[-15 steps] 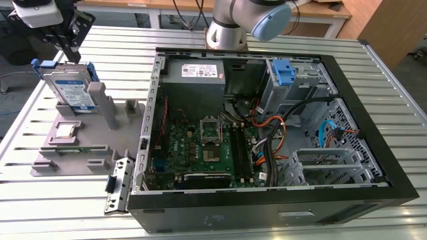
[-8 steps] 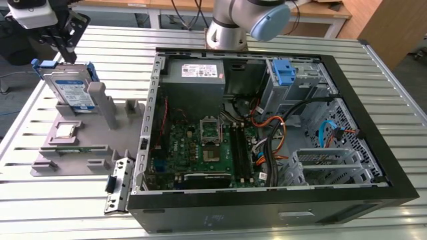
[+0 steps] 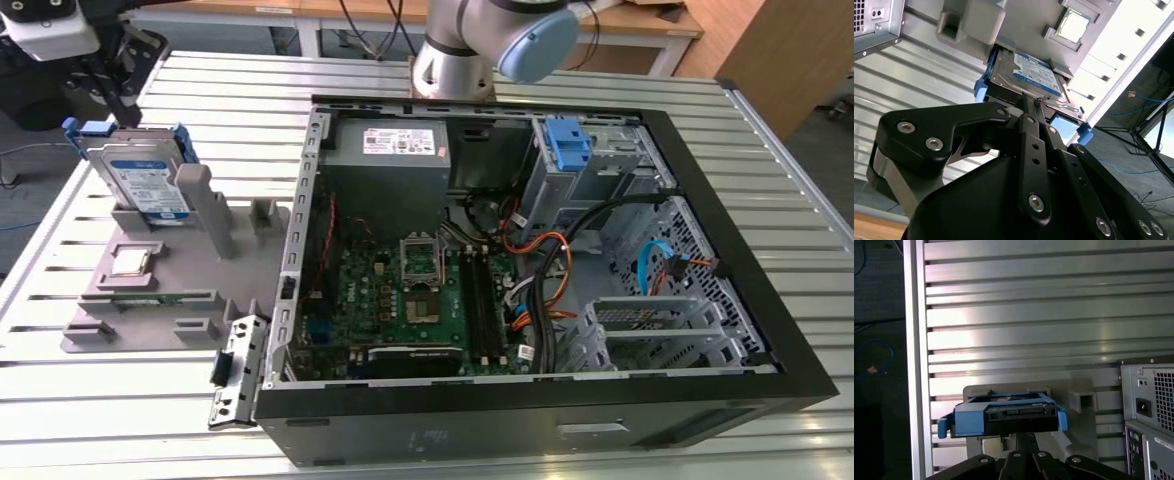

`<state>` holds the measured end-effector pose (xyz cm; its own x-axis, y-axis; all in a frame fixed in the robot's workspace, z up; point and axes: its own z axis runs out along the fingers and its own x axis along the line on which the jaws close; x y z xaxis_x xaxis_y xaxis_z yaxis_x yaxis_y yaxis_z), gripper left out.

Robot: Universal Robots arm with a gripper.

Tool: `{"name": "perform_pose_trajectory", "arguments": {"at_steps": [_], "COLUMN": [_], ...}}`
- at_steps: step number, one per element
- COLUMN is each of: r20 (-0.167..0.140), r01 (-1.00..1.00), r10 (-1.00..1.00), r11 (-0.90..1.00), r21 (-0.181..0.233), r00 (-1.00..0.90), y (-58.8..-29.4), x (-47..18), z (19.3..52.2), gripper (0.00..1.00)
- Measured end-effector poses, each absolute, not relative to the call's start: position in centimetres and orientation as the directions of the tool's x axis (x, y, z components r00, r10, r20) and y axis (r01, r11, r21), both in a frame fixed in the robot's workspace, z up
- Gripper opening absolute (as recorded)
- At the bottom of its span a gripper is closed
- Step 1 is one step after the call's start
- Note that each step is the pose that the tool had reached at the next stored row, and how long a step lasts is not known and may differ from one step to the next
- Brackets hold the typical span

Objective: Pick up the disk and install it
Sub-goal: 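Reach for the disk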

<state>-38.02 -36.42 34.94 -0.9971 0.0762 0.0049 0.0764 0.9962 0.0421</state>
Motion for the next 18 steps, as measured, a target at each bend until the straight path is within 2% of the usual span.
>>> {"name": "perform_pose_trajectory", "arguments": {"at_steps": [18], "r20": [0.005], "r01": [0.076], "r10": [0.076], "r11": [0.996], "r21": [0.044], "r00": [-0.997], "y": [-35.9], "x": [-39.5], "z": [34.2], "gripper": [0.1]}}
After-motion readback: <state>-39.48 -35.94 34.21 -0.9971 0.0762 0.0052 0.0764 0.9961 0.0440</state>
